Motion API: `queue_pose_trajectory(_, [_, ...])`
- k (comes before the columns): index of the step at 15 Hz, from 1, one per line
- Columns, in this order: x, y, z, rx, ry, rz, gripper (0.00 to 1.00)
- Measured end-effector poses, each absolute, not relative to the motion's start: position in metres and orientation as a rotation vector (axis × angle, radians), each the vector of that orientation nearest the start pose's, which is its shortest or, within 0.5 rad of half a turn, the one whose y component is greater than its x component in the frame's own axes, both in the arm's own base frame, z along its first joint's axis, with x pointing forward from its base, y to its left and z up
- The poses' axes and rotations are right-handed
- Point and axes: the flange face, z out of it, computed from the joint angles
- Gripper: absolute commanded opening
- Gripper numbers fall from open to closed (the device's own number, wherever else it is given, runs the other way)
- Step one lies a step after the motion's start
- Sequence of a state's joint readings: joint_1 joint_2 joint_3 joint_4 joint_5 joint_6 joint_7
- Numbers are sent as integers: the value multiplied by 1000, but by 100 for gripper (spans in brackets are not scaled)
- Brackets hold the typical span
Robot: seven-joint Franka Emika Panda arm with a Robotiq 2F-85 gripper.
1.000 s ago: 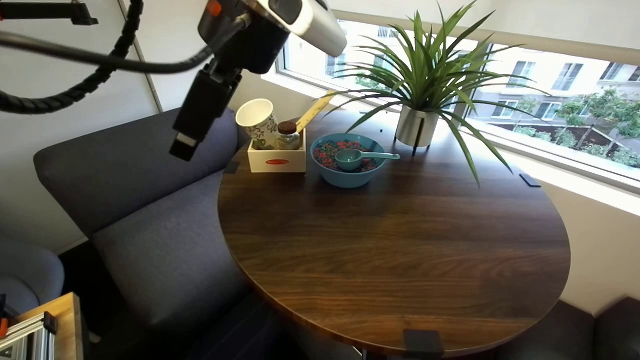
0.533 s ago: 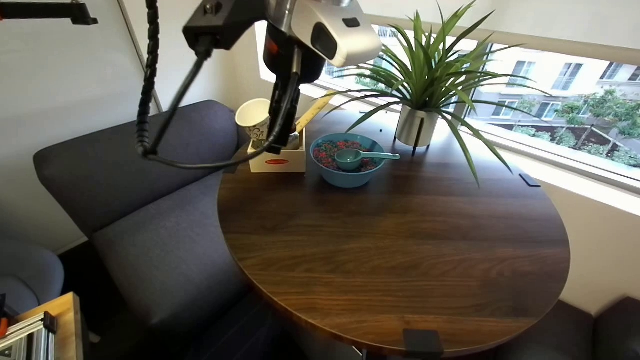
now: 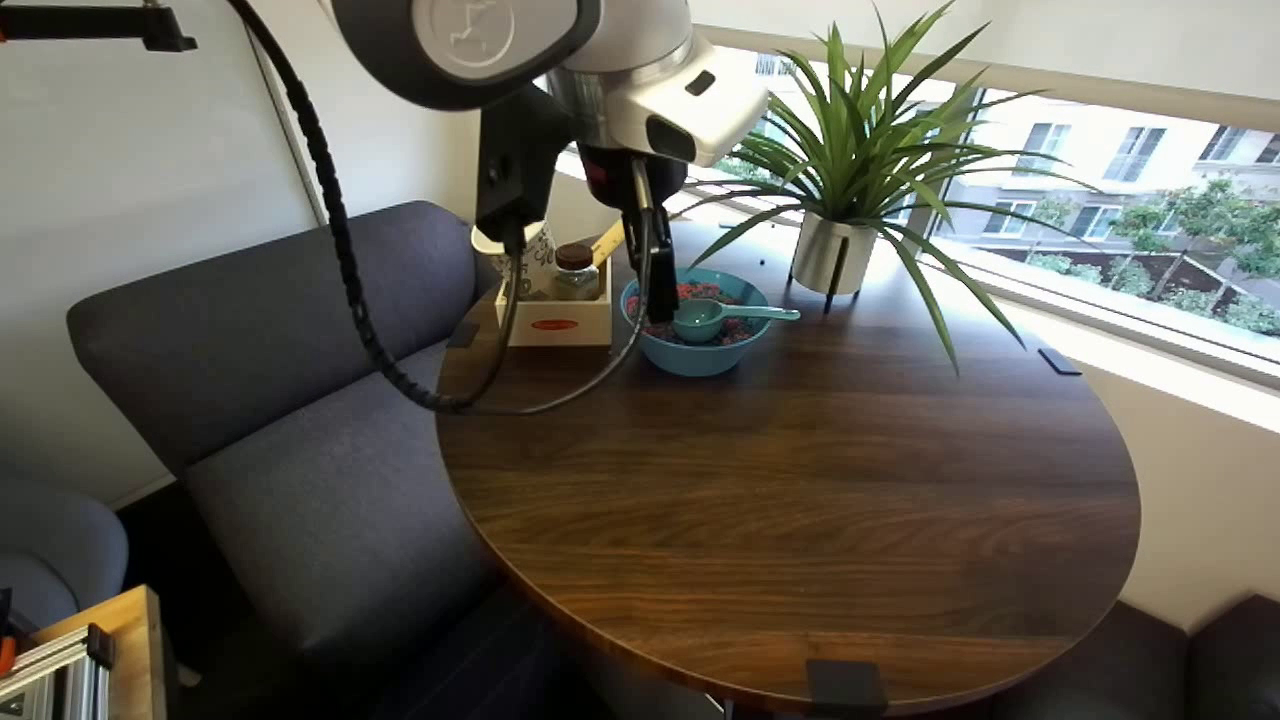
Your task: Move the blue bowl to the right then take the coffee cup out of the wooden box
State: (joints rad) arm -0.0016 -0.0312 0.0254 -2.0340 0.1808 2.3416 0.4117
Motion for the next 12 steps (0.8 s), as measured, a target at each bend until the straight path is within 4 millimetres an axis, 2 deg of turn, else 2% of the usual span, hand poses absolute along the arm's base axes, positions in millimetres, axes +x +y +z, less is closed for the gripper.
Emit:
queue_pose_trajectory(2, [574,15,483,-2836,710,-434,100])
queue_pose_trajectory(7, [576,13,484,-2860,707,-450,100])
queue_pose_trajectory(10, [575,11,457,-2955,774,-340,100])
queue_pose_trajectory(12, [578,16,440,-2949,824,-237,100])
